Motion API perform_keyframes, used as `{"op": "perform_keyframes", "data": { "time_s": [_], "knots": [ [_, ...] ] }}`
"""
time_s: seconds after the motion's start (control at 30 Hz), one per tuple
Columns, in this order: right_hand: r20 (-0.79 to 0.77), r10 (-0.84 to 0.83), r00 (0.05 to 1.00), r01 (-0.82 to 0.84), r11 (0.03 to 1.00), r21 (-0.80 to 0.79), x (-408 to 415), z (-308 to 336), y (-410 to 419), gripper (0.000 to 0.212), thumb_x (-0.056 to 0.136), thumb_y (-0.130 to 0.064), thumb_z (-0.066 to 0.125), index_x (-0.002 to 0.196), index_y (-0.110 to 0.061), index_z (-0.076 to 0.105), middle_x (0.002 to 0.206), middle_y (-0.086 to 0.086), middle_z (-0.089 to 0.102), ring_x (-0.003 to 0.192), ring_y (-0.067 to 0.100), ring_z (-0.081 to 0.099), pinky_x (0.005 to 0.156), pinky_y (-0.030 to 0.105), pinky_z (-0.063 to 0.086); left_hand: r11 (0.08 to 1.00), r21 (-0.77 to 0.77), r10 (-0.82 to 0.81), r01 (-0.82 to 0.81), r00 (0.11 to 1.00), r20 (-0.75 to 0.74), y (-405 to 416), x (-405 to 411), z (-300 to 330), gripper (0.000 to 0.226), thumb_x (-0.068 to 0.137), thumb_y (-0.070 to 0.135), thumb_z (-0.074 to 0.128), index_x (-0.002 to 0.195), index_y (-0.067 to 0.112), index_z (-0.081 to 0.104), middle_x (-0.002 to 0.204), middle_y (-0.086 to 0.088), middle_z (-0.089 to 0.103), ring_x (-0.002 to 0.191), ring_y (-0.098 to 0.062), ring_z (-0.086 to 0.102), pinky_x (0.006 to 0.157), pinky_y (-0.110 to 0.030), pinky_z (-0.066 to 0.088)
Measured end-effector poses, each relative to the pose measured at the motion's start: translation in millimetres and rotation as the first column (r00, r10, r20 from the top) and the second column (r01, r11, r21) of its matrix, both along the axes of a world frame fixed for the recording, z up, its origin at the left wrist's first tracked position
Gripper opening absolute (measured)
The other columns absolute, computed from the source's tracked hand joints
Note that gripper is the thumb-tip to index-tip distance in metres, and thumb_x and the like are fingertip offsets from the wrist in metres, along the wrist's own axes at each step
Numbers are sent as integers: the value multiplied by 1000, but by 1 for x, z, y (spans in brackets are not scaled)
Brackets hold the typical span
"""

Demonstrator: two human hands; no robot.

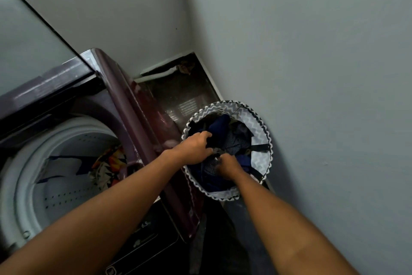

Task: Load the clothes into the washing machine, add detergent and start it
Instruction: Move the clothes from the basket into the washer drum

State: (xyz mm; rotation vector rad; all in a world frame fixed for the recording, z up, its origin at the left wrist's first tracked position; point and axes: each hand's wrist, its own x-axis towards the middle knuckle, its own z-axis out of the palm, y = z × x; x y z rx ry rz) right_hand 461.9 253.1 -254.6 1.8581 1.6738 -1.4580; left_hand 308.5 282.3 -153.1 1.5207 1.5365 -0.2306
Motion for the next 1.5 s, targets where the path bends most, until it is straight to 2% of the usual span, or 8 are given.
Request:
{"op": "perform_keyframes", "data": {
  "time_s": [0.1, 0.27, 0.4, 0.53, 0.83, 0.97, 1.2, 1.5],
  "knots": [
    [-117, -274, 954, 286, 954, 95, -3, 19, 12, 38, 82, -29, 68, 53, -13, 48, 52, 3, 47, 55, 23, 49, 50, 34, 31, 1000, 13, 0, 0, 1000, 7, -3, -1, 5, 63, 94, 28, 63, 149, 16, 35, 138, -11, 48, 122, -26, 52, 102, -37, 45],
    [-238, -480, 845, 534, 790, 302, -1, 67, 42, 32, 82, -7, 59, 51, -2, 51, 52, 12, 46, 54, 22, 37, 53, 38, 32, 998, 61, 17, -18, 1000, 12, -2, 3, 11, 94, 78, 24, 80, 153, 19, 24, 144, -12, 37, 129, -34, 45, 106, -43, 42],
    [-549, -776, 310, 797, 527, -294, -7, 112, 65, 10, 65, -12, 56, 57, -6, 54, 63, 12, 52, 58, 28, 48, 53, 30, 47, 986, 91, 118, -137, 974, 191, -4, 10, 28, 118, 56, 35, 95, 150, 20, 23, 145, -6, 38, 133, -26, 41, 113, -40, 37],
    [-616, -778, 124, 651, 532, -541, -7, 154, 80, 30, 49, -13, 50, 71, 5, 58, 79, 19, 58, 76, 37, 57, 85, 50, 56, 912, 166, 295, -376, 881, 370, -1, 16, 65, 97, 55, 38, 93, 137, 26, 41, 119, 6, 62, 108, -12, 60, 96, -30, 50],
    [-669, -618, 412, 520, 763, -385, -16, 211, 78, 40, 68, -29, 60, 100, -6, 66, 86, 12, 60, 70, 23, 54, 64, 31, 47, 744, 104, 510, -660, 662, 548, -12, -21, 126, 26, 65, 23, 72, 88, 12, 69, 84, -8, 74, 79, -26, 70, 76, -50, 55],
    [-695, -474, 542, 372, 876, -307, -38, 217, 59, 57, 87, -46, 61, 124, -2, 65, 116, 19, 66, 104, 34, 62, 95, 46, 51, 657, 68, 549, -751, 539, 639, -23, -49, 145, 33, 58, 28, 67, 83, 7, 66, 88, -18, 70, 86, -40, 67, 81, -56, 53],
    [-791, -327, 517, 4, 925, -380, -67, 233, 28, 69, 73, -38, 85, 131, -10, 58, 130, 15, 65, 115, 26, 65, 96, 34, 55, 484, -52, 585, -873, 279, 762, -46, -100, 179, 10, 61, 10, 62, 70, 6, 64, 71, -10, 64, 68, -24, 61, 67, -39, 52],
    [-825, -192, 532, -122, 946, -299, -154, 279, 22, 21, 87, -6, 66, 107, -3, 71, 100, 21, 72, 81, 29, 73, 79, 38, 61, 317, -53, 575, -947, 148, 805, -84, -176, 201, 13, 75, 1, 61, 84, -5, 68, 85, -17, 69, 78, -30, 66, 76, -45, 55]
  ]
}}
